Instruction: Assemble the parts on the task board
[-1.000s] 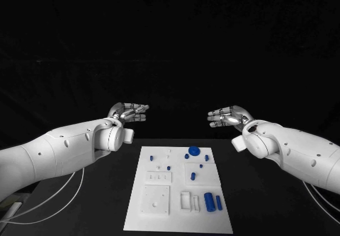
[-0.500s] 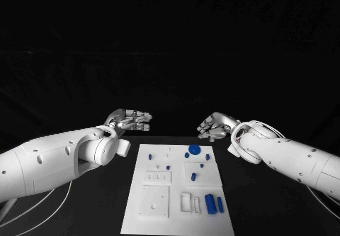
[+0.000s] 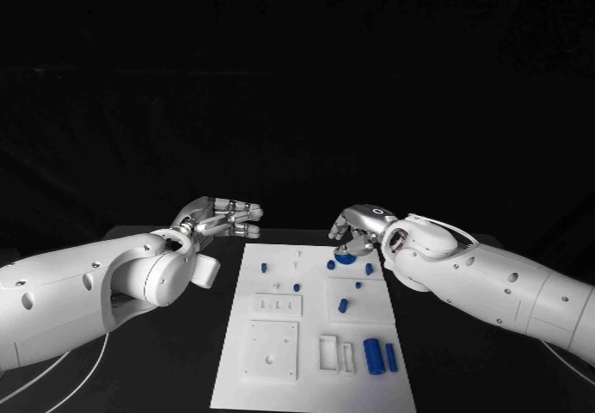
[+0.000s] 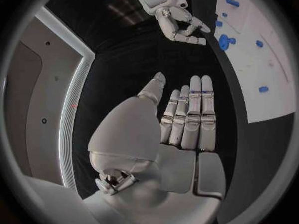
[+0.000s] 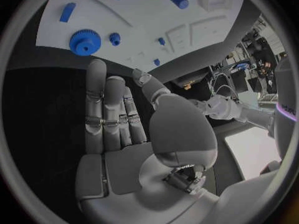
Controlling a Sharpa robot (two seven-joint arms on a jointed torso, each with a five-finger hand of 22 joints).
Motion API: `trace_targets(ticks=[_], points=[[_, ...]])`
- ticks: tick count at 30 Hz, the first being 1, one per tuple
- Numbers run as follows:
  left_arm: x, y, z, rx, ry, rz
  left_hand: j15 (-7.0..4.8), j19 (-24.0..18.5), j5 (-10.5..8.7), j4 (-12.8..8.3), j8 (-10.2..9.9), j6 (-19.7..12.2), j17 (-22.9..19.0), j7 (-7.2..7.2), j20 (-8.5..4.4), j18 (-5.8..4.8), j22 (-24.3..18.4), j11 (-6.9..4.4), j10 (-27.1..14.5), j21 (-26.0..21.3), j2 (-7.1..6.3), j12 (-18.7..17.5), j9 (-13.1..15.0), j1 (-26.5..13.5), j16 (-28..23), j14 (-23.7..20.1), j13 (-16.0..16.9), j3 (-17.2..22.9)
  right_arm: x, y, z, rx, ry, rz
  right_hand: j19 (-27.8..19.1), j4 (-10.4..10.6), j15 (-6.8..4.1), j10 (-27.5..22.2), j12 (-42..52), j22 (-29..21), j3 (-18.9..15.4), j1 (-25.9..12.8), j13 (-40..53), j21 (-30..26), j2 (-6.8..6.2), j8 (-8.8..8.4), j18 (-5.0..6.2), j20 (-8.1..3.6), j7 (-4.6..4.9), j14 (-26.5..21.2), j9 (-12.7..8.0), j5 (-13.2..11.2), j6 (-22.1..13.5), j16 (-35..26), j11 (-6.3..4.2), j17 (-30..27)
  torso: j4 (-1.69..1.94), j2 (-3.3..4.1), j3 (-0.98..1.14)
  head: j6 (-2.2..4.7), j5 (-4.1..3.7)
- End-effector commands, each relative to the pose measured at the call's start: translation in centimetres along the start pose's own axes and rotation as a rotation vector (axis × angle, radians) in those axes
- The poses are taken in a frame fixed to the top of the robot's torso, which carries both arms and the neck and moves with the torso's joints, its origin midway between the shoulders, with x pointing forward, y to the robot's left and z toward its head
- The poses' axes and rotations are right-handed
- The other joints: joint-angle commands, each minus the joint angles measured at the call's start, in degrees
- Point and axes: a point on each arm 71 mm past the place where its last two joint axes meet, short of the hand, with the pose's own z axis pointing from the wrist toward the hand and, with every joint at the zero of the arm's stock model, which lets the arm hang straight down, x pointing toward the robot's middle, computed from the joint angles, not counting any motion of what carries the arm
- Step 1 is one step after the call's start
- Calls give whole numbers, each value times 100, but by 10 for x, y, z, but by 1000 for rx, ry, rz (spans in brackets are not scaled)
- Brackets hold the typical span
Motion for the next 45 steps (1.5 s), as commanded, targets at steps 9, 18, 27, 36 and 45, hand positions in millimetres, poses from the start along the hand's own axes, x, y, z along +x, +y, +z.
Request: trace_targets(ticks=[9, 18, 27, 36, 45], points=[[10, -14, -5, 32, 54, -5, 9, -58, -17, -39, 7, -45, 1, 12, -2, -54, 3, 14, -78, 28, -14, 6, -3, -75, -17, 43, 6, -39, 10, 7, 2, 11, 4, -177, 19, 68, 33, -46, 23, 266, 189, 60, 6, -85, -140, 24, 88, 16, -15, -36, 8, -420, 40, 126, 10, -82, 92, 241, 6, 43, -33], [11, -19, -6, 39, 59, -4, 12, -65, -19, -45, 6, -56, 1, 16, 2, -54, -1, 19, -91, 30, -20, 6, -3, -78, -17, 39, 6, -49, 16, 10, 1, 12, 24, -200, 70, 93, 33, -33, 24, 589, 323, 61, 6, -262, -183, 22, 94, 16, -18, -50, 8, -463, 56, 202, 7, -123, 91, 309, 19, 52, -35], [8, -21, -5, 42, 56, -1, 15, -72, -22, -50, 7, -62, 1, 18, 7, -52, -7, 22, -104, 34, -27, 6, -2, -78, -18, 34, 6, -59, 20, 10, 0, 19, 40, -217, 91, 78, 30, -13, 23, 797, 521, 53, 5, -368, -214, 23, 94, 13, -18, -54, 8, -509, 71, 224, 4, -133, 106, 356, 4, 78, -43], [7, -23, -5, 44, 57, -1, 15, -72, -22, -50, 7, -62, 1, 18, 7, -52, -7, 22, -104, 34, -27, 6, -2, -78, -18, 34, 6, -59, 26, 8, 0, 29, 56, -224, 111, 80, 22, 30, 23, 1042, 823, 42, 5, -471, -250, 25, 97, 5, -20, -58, 9, -569, 112, 248, -5, -132, 104, 398, -5, 96, -30], [7, -23, -4, 46, 57, 2, 15, -72, -22, -50, 7, -62, 1, 18, 7, -52, -7, 22, -104, 34, -27, 6, -2, -78, -18, 34, 6, -59, 29, 7, 0, 35, 61, -228, 124, 117, 7, 113, 23, 1221, 1121, 26, 5, -498, -221, 26, 97, -9, -17, -62, 10, -726, 178, 272, -27, -122, 105, 442, -25, 101, -54]])
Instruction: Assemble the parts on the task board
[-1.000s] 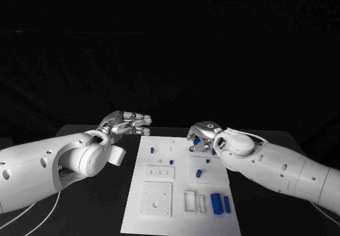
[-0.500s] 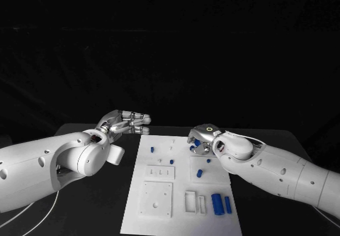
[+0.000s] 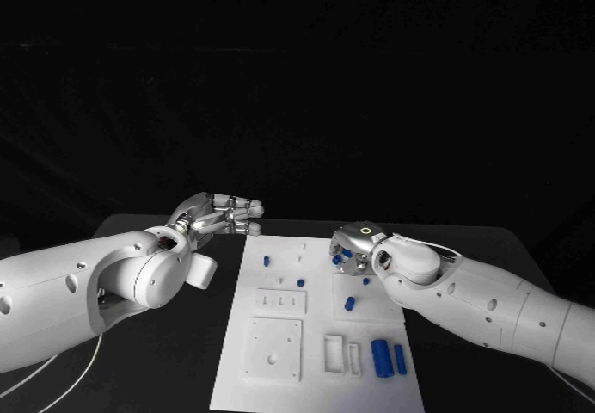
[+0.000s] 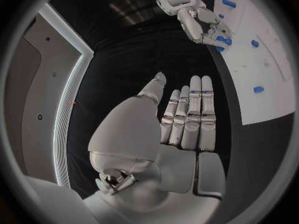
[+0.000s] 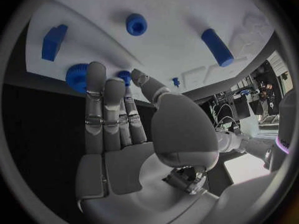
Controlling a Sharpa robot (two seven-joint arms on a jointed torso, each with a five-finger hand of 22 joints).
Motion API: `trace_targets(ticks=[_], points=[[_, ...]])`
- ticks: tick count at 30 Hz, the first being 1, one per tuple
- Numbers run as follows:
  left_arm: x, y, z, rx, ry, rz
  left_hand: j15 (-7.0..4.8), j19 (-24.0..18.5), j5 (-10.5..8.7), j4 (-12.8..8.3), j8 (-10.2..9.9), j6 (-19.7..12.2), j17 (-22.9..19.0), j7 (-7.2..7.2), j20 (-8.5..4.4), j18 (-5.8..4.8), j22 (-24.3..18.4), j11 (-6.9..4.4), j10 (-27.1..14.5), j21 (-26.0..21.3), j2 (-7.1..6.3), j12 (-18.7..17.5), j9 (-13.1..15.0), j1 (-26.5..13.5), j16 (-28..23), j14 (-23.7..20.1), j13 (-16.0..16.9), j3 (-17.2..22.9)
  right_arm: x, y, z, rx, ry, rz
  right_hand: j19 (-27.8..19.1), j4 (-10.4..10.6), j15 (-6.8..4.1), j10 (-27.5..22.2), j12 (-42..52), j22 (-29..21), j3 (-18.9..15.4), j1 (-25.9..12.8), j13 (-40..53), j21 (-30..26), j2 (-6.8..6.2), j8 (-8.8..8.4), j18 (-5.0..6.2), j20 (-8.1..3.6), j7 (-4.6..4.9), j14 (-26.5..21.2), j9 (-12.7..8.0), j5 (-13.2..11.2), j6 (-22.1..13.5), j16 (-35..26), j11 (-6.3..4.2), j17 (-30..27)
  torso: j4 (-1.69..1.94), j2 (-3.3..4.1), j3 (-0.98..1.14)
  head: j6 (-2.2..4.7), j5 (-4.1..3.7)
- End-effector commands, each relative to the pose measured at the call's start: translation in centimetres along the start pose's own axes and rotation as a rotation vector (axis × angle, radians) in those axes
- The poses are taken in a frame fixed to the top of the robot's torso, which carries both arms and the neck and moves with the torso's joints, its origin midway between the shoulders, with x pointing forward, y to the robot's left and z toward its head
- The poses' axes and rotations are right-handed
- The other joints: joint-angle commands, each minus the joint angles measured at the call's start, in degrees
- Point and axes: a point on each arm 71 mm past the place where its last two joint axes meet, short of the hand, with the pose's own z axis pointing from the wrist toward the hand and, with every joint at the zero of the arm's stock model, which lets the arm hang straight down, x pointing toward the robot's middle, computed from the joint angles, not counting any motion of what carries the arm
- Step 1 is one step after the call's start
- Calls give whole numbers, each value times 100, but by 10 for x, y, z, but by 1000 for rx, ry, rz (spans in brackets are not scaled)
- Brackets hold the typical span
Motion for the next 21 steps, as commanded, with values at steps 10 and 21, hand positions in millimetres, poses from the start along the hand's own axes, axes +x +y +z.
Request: trace_targets(ticks=[10, 21], points=[[1, -1, 1, 8, 18, 2, 17, -27, -25, -11, 8, -50, 1, 1, 0, -50, -17, 12, -46, 44, 0, 7, 0, -62, -16, 33, 8, -34, 1, 0, 0, 5, 2, -24, 29, 231, -97, 448, 29, 319, 543, -1, 20, 114, 143, 43, 48, -89, -32, -45, 29, -470, 392, 48, -127, 19, 7, 65, -26, 9, -17], [1, -1, 1, 5, 17, 2, 18, -26, -23, -6, 8, -56, 1, 5, 1, -49, -27, 16, -59, 53, 7, 7, 0, -72, -13, 33, 8, -41, -4, 2, -1, 15, -55, -25, -73, 332, -229, 808, 32, 775, 611, 109, 22, 349, 242, 38, -28, -238, -108, -61, 60, -520, 719, 70, -256, 82, 9, 88, -33, 38, -14]])
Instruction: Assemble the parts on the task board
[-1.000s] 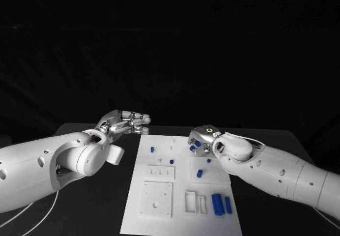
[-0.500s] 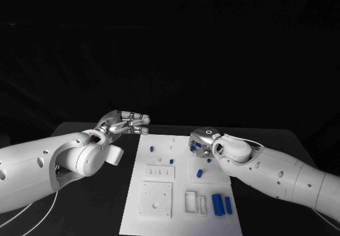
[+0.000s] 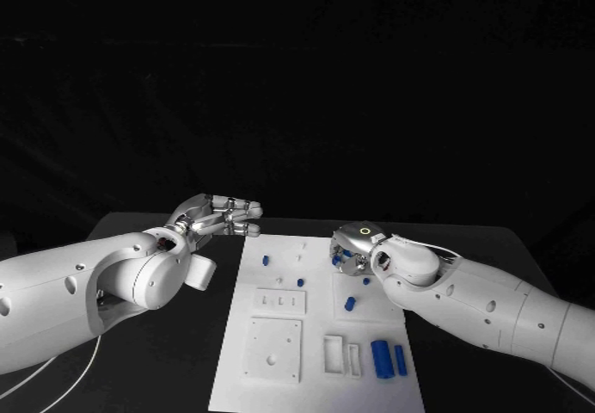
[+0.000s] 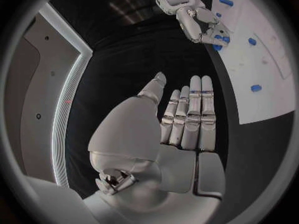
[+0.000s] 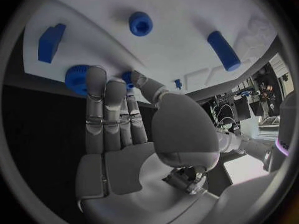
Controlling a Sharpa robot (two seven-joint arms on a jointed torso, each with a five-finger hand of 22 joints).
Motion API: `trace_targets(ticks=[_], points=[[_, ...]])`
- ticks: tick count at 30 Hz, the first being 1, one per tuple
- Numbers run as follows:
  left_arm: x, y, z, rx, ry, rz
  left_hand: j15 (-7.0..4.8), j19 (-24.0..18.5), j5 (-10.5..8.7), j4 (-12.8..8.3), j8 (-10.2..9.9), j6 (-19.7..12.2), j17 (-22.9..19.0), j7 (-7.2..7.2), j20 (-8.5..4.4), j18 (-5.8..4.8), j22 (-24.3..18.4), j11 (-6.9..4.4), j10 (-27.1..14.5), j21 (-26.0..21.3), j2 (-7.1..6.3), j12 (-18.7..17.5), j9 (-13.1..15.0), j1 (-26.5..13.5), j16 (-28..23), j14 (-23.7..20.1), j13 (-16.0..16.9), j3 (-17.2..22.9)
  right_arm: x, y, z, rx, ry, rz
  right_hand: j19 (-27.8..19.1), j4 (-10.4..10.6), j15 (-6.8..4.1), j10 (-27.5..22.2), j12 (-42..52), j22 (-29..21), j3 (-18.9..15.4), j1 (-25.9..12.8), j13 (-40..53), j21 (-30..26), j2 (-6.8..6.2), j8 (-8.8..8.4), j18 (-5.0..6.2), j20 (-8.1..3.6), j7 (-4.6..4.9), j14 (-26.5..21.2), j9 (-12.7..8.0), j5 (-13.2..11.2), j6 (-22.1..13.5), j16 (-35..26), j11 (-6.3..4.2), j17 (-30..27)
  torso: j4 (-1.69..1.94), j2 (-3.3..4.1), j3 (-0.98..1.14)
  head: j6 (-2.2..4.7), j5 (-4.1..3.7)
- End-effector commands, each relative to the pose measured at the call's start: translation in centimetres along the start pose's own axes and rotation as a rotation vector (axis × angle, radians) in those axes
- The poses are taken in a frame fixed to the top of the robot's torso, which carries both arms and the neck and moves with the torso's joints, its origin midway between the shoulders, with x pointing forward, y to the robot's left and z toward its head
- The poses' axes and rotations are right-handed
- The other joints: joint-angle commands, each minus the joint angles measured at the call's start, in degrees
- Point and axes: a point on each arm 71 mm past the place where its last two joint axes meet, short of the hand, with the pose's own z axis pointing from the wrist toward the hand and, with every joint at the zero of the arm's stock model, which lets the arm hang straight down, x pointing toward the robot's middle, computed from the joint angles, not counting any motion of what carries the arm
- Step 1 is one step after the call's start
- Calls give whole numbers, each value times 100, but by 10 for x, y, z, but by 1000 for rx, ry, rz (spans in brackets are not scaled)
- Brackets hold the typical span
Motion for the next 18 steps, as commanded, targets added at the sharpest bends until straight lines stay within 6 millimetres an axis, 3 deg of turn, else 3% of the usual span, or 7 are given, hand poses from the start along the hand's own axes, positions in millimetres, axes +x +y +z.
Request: trace_targets(ticks=[1, 18], points=[[2, -1, 0, 6, 18, -1, 18, -26, -23, -6, 8, -36, 0, -15, 1, -49, -5, -6, -37, 30, 7, 7, 0, -73, -13, 34, 9, -41, -3, 2, -1, 12, -41, -15, 1, 6, -41, 49, 14, 107, 8, 56, 14, 70, 95, 31, 44, -61, -3, 11, 10, 12, 47, 8, -19, 14, -4, 14, -4, 15, 9], [2, -1, 2, 3, 18, 0, 17, -27, -29, -26, 8, -40, 0, -13, 1, -46, -14, -1, -56, 40, 11, 8, 1, -52, -10, 36, 9, -35, -28, 12, 9, 84, -193, 11, 11, 39, -66, 95, 14, 487, 84, 66, 12, 119, 34, 31, 28, -88, -21, 20, 2, 10, 105, -19, -37, 68, 9, 46, -16, 112, 37]])
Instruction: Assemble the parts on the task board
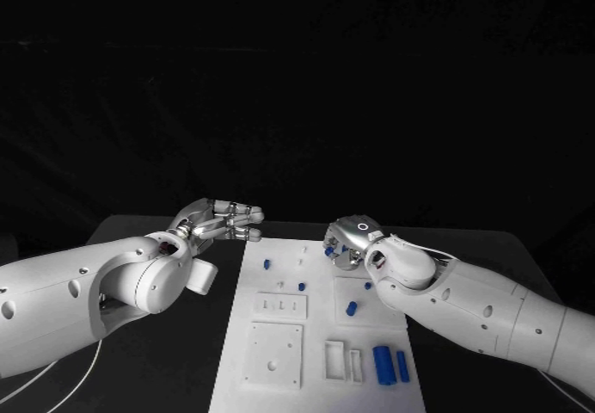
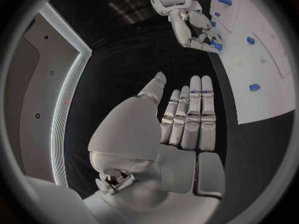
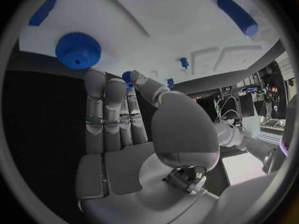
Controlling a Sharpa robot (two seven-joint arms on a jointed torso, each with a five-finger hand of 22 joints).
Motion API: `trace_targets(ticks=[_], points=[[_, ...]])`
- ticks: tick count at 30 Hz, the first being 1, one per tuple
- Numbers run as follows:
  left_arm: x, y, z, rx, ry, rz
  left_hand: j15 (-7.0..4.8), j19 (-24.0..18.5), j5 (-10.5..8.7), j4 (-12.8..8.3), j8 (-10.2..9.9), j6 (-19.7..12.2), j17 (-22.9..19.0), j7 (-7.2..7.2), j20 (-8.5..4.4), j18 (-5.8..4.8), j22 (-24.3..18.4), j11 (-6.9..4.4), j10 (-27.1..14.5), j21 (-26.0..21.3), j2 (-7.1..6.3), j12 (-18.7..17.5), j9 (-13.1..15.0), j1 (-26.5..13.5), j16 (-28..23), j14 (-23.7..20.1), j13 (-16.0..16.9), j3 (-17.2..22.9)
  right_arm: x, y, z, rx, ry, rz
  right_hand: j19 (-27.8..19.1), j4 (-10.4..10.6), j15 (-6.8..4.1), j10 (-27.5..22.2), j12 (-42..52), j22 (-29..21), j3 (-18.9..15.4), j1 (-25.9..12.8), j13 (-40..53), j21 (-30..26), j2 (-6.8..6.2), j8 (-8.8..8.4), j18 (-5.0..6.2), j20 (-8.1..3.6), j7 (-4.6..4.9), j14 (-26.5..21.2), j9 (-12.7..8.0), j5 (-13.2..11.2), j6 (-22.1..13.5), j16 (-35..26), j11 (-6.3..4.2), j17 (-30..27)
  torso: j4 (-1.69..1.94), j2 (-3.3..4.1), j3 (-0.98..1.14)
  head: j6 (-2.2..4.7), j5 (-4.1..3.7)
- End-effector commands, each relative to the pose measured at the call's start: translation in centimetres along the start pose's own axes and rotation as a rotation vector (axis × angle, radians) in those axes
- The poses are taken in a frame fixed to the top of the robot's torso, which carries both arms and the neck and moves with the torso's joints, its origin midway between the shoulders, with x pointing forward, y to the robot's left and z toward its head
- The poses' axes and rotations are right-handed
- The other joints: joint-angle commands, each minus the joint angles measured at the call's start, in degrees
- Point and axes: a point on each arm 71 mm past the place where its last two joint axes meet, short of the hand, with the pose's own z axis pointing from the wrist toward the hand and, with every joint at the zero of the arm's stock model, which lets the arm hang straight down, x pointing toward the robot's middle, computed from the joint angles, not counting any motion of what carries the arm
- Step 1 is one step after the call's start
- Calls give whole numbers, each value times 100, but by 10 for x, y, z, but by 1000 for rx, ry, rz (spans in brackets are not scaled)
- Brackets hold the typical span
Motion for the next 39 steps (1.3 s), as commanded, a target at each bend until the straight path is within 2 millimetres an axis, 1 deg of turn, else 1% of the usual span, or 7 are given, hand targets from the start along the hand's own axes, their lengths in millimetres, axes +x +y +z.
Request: trace_targets(ticks=[1, 6, 15, 19, 22, 32, 39], points=[[3, -2, 1, 6, 19, -1, 17, -27, -29, -10, 8, -40, 0, -13, 1, -46, -10, -1, -57, 19, 11, 8, 1, -52, -10, 36, 9, -20, -6, 0, 5, 45, -66, -13, 11, -8, -46, 47, 14, 13, 37, 20, 4, 8, 5, 22, 75, -27, -9, -1, 2, 37, 45, -19, 10, 9, 10, 16, -4, 23, 4], [5, -2, 2, 6, 23, -1, 17, -27, -29, -10, 8, -40, 0, -13, 1, -46, -10, -1, -57, 19, 11, 8, 1, -52, -10, 36, 9, -20, -7, 8, 15, 50, -85, -6, 21, 0, -46, 40, 15, 120, 57, 30, 4, -11, -12, 23, 74, -28, -8, 5, 2, 38, 49, -29, 13, 15, 17, 27, -11, 42, 5], [8, -2, 4, 7, 32, -2, 17, -27, -29, -10, 8, -40, 0, -13, 1, -46, -10, -1, -57, 19, 11, 8, 1, -52, -10, 36, 9, -20, -5, 21, 27, 41, -90, 4, 40, -3, -44, 32, 14, 224, 55, 26, 4, -92, -13, 23, 76, -27, -5, 6, 1, 39, 41, -44, 16, 15, 29, 37, -10, 39, 27], [9, -2, 4, 7, 35, -2, 17, -27, -29, -10, 8, -40, 0, -13, 1, -46, -10, -1, -57, 19, 11, 8, 1, -52, -10, 36, 9, -20, -3, 25, 30, 38, -86, 7, 54, -10, -44, 27, 14, 260, 54, 25, 4, -109, -8, 23, 77, -26, -5, 9, 1, 39, 39, -47, 17, 13, 49, 51, -18, 45, 14], [11, -2, 4, 8, 38, -1, 17, -27, -29, -10, 8, -40, 0, -13, 1, -46, -10, -1, -57, 19, 11, 8, 1, -52, -10, 36, 9, -20, -2, 27, 32, 34, -79, 6, 62, -16, -44, 26, 14, 293, 48, 22, 4, -120, -3, 22, 76, -25, -4, 9, 0, 39, 38, -49, 18, 11, 64, 61, -34, 45, 9], [13, -2, 7, 9, 43, 0, 18, -34, -44, -28, 8, -40, 0, -11, 2, -46, -22, 0, -60, 34, 16, 8, 1, -55, -11, 34, 9, -27, 1, 33, 35, 22, -67, 5, 78, -32, -46, 27, 14, 362, 39, 18, 4, -171, 7, 22, 76, -26, -2, 9, 0, 39, 34, -51, 19, 7, 74, 97, -58, 40, -4], [13, -2, 7, 9, 43, 0, 18, -34, -44, -28, 8, -40, 0, -11, 2, -46, -22, 0, -60, 34, 16, 8, 1, -55, -11, 34, 9, -27, 1, 35, 36, 18, -62, 10, 86, -39, -46, 27, 14, 392, 38, 13, 4, -197, 10, 22, 77, -26, -3, 9, 1, 40, 36, -50, 18, 7, 73, 98, -64, 28, 7]])
